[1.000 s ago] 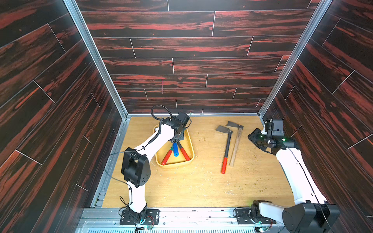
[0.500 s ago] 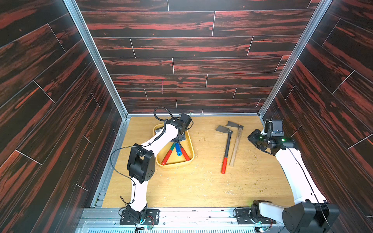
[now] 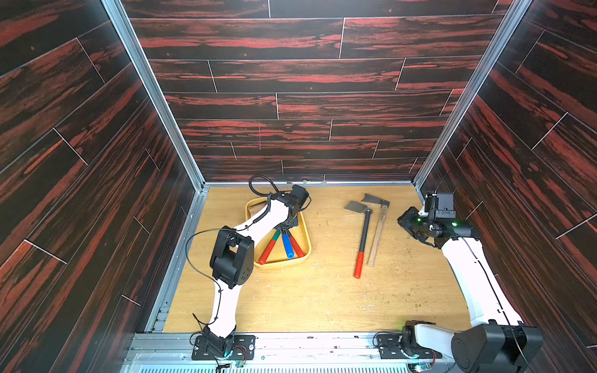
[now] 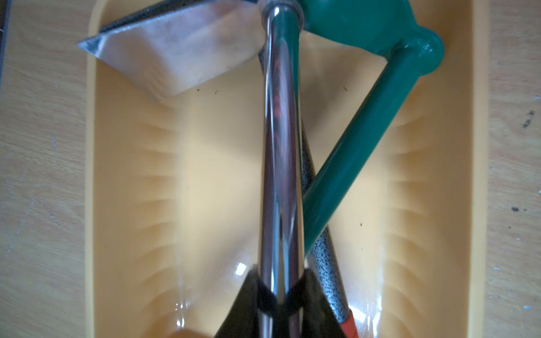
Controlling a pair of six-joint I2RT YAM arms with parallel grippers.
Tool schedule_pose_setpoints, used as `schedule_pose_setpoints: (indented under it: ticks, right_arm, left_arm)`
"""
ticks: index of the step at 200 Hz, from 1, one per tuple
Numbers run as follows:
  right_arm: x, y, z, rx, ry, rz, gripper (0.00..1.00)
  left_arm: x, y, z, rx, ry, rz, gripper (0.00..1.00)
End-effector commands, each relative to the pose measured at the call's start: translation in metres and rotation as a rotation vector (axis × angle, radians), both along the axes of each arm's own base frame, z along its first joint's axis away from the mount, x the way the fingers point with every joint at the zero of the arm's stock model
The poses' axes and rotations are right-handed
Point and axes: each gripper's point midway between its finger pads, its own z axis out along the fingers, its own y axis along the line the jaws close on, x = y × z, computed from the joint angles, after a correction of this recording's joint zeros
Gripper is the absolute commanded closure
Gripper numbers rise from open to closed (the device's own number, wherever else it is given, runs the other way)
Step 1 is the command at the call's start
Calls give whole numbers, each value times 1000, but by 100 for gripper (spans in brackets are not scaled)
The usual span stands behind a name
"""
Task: Put the small hoe into the storage box
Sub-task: Place the hoe in the storage box.
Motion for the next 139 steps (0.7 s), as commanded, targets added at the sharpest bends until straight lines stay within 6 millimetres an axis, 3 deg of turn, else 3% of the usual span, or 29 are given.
schedule_pose_setpoints:
  ticks: [1, 57, 139]
  right_arm:
    - [-6, -1, -1, -2, 7, 10, 62]
    - [-8, 0, -1, 0, 6, 11, 62]
    - [-8, 0, -1, 4, 6, 13, 62]
  left_arm:
    - [8, -2, -6, -13, -16, 10, 84]
    - [16, -10, -16, -32, -7, 17, 82]
    - [22, -17, -13, -62, -12, 18, 74]
